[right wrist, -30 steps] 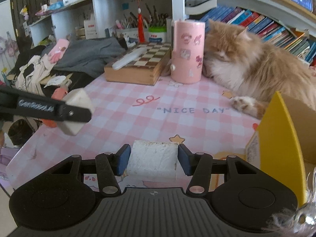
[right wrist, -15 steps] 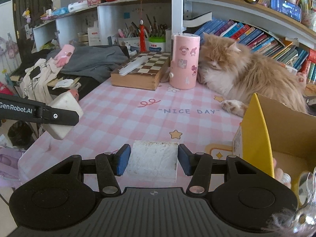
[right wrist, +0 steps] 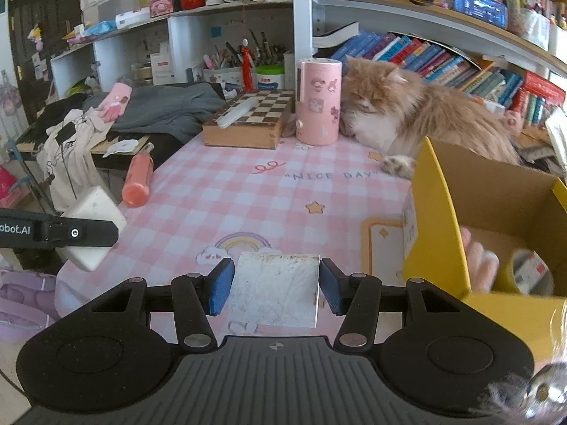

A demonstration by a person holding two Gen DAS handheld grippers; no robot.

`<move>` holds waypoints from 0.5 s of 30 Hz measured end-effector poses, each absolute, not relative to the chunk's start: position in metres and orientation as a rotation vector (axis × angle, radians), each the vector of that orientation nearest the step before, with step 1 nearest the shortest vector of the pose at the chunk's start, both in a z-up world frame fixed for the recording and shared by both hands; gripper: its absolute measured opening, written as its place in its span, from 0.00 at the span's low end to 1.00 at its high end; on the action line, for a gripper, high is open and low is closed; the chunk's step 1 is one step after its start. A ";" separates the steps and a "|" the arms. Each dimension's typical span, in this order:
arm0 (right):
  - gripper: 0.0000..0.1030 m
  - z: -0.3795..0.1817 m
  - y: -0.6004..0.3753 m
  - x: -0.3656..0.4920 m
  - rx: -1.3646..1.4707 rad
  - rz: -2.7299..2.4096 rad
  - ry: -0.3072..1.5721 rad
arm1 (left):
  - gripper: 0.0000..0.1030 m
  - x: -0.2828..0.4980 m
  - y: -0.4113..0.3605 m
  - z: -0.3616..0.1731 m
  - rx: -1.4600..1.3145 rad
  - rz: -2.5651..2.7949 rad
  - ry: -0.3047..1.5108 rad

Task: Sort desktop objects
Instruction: 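Carry the white charger with the left tool while the right tool carries the white block to the box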

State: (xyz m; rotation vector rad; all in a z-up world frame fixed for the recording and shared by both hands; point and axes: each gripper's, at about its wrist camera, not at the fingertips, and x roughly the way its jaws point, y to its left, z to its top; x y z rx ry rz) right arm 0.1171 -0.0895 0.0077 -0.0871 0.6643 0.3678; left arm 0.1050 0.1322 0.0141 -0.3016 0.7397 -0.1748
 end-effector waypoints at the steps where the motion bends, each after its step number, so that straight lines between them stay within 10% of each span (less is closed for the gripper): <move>1: 0.48 0.008 -0.090 0.113 -0.087 0.363 0.665 | 0.24 0.101 0.132 0.014 -0.305 -0.179 0.740; 15: 0.48 0.002 -0.094 0.054 -0.074 0.320 0.687 | 0.24 0.054 0.120 0.012 -0.287 -0.257 0.755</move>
